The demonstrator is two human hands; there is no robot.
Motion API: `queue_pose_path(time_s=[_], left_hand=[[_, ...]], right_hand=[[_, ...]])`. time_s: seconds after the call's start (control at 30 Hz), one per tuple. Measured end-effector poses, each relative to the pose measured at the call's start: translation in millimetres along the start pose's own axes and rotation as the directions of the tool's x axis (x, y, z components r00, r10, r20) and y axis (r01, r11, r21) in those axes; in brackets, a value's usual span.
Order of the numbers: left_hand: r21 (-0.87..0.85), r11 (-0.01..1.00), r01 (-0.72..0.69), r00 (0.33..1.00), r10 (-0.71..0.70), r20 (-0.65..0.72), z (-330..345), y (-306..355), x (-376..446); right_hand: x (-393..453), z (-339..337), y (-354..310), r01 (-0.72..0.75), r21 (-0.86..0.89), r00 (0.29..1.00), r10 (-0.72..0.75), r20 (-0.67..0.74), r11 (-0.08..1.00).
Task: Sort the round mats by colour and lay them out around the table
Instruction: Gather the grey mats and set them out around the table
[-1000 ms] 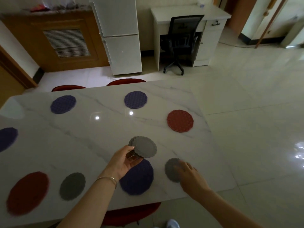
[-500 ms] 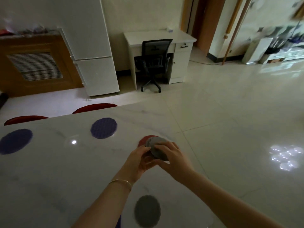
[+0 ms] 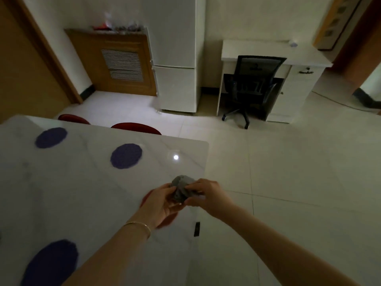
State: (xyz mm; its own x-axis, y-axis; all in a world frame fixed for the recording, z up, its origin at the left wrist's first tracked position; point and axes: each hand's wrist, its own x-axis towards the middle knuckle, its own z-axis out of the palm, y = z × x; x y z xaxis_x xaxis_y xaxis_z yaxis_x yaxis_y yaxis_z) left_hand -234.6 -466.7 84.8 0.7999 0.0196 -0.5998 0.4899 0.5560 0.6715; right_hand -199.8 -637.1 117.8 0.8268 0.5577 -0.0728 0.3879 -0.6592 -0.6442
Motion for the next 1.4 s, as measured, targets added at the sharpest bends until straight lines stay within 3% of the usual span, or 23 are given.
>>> queue_pose_path(time_s=[0.3,0.63,0.77,0.93,1.1,1.23,1.4], left_hand=[[-0.137,0.979,-0.153,0.954,0.110,-0.279,12,6,-16],[-0.270,0.928,-0.256,0.903,0.129,-0.410,-40,39,33],[-0.324,0.896,-0.305,0.872,0.126,-0.472,-53,62,61],[-0.362,0.858,-0.364,0.817,0.106,-0.567,-70,74,64],[-0.418,0.779,-0.468,0.707,0.046,-0.705,-85,68,56],[-0.438,0.700,-0.565,0.611,-0.002,-0.792,-73,51,51],[-0.438,0.580,-0.687,0.494,-0.069,-0.867,-35,21,42]], right_hand=[[32,-25,14,0.171,-0.093,0.985,-0.169,0.024,0.981],[127,-23,36,0.151,-0.184,0.988,-0.143,0.057,0.971],[179,-28,54,0.164,-0.295,0.982,-0.125,0.144,0.941],[227,-7,53,0.333,-0.392,0.936,-0.251,0.247,0.858],[260,22,51,0.563,-0.375,0.821,-0.445,0.358,0.737],[280,37,69,0.776,-0.235,0.613,-0.612,0.499,0.585],[292,47,99,0.886,-0.163,0.406,-0.556,0.725,0.434]])
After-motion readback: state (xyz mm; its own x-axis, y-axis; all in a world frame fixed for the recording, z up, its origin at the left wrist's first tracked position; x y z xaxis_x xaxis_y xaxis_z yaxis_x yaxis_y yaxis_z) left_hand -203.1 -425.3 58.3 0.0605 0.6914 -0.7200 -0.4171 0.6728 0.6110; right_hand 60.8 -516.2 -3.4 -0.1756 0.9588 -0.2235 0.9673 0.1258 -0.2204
